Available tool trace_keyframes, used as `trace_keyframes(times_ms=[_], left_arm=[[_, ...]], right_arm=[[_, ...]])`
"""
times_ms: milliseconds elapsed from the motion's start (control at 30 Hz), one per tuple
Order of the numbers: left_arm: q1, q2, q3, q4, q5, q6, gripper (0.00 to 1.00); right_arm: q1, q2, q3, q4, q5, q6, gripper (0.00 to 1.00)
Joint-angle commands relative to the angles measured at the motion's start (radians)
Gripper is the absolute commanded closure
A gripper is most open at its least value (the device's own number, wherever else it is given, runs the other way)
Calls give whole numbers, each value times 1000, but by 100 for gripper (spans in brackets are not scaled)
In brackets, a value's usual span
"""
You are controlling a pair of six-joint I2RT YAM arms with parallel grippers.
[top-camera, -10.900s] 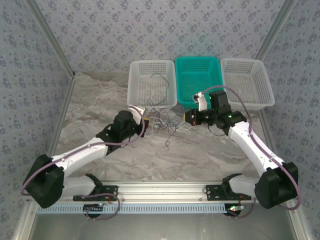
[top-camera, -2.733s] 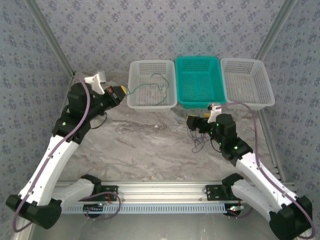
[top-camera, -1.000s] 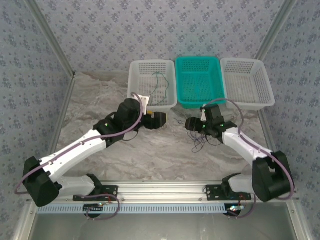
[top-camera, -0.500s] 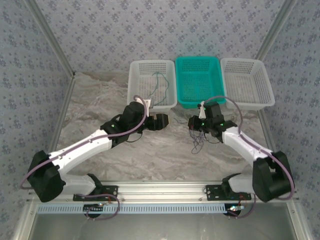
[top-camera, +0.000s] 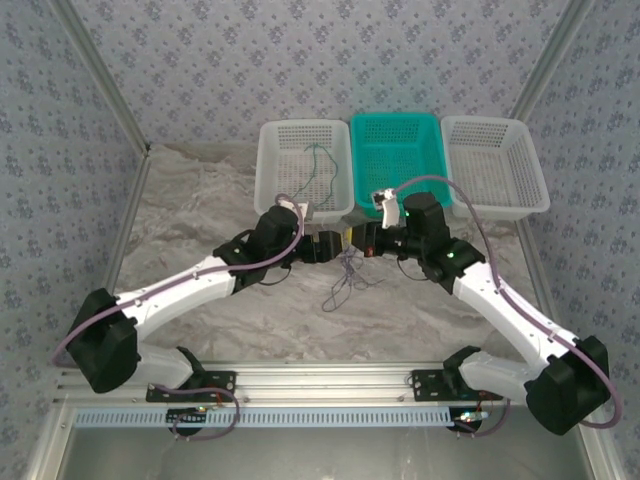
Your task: Untangle the cables
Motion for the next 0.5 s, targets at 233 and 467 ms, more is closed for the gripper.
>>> trace_keyframes(times_ms=[233, 467], left_arm=[[10, 205, 109, -130, -96, -130, 31], [40, 205, 52, -305, -274, -244, 43]], right_arm=[[-10, -45, 79, 68, -54, 70, 100], [-184, -197, 43, 96, -23, 203, 100]])
